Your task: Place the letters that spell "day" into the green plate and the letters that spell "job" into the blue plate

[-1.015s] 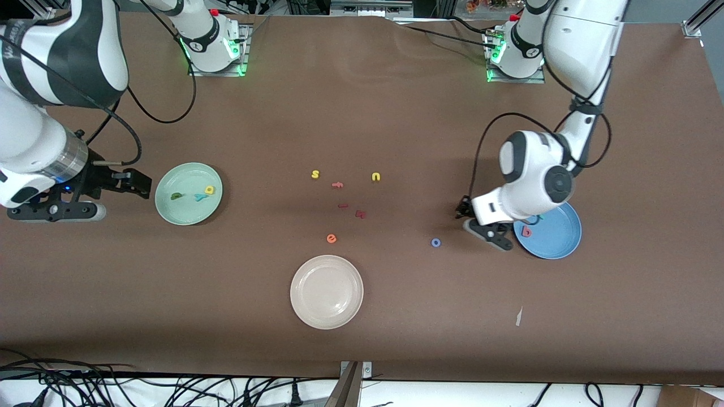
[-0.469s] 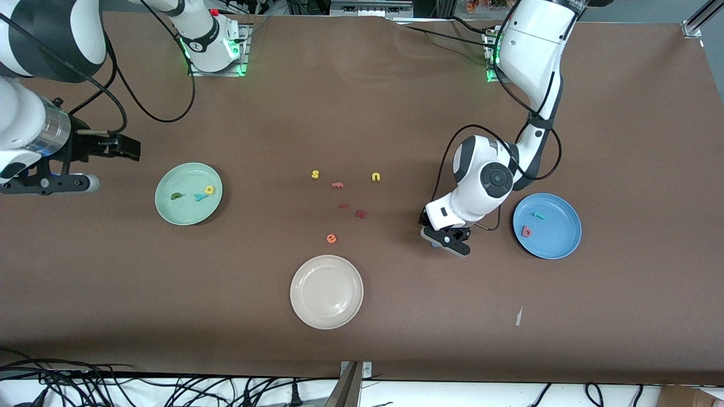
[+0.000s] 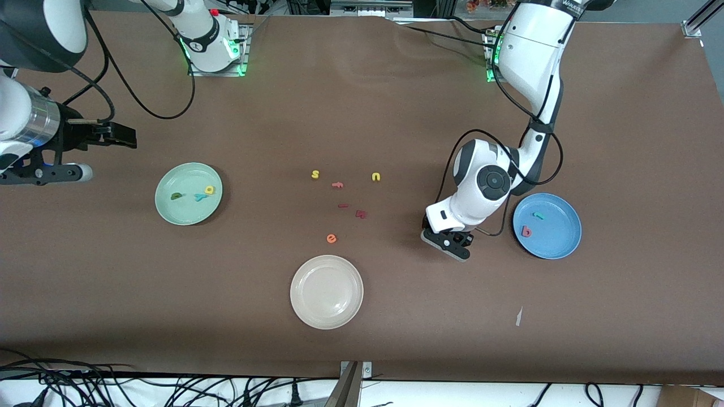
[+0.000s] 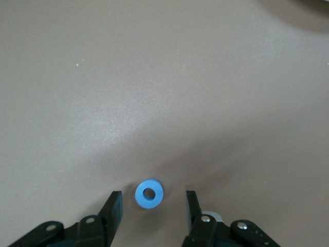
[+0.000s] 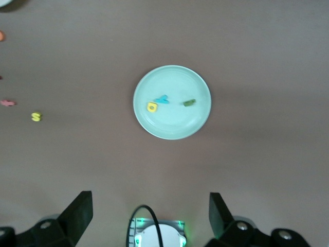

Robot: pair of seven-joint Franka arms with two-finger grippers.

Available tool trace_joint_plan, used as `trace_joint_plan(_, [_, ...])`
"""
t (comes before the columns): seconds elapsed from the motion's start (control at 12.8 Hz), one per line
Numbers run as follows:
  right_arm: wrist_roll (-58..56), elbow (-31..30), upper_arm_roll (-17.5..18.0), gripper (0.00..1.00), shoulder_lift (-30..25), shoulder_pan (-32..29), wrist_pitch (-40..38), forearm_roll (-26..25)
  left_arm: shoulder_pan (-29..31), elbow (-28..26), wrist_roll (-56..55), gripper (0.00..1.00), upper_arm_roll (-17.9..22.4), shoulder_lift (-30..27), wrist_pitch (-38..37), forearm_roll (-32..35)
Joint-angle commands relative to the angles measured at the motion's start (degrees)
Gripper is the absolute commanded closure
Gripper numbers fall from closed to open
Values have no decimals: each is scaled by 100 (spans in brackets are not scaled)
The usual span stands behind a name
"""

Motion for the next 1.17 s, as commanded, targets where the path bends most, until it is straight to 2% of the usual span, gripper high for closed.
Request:
trace_joint_plan(0.0, [18, -1084, 1606, 0, -990, -1257, 726, -385, -109, 247, -92, 42, 87, 215, 52, 170])
trace_joint_plan(0.08, [114, -1409, 2144, 0, -1297, -1662, 884, -649, -109, 239, -92, 42, 87, 224, 52, 179])
trace_joint_plan(0.23, [255, -2225, 3042, 0, -1938, -2550, 1358, -695, -109, 239, -83, 42, 130, 250, 61, 179])
trace_joint_plan(0.31, [221, -2395, 3203, 0, -2089, -2737, 1342, -695, -109, 247, -83, 42, 157, 285, 61, 179])
trace_joint_plan(0.55, [159, -2046, 3204, 0, -2039, -2958, 999, -704, -118, 239, -83, 42, 175, 347, 175, 179])
trace_joint_plan(0.86, [150, -1123, 3195, 0, -1354, -3133, 579, -634, -153, 247, -92, 42, 175, 426, 184, 170])
trace_joint_plan(1.09, [229, -1148, 3230, 0, -1361, -3161, 586, -581, -188, 247, -92, 42, 175, 478, 307, 179])
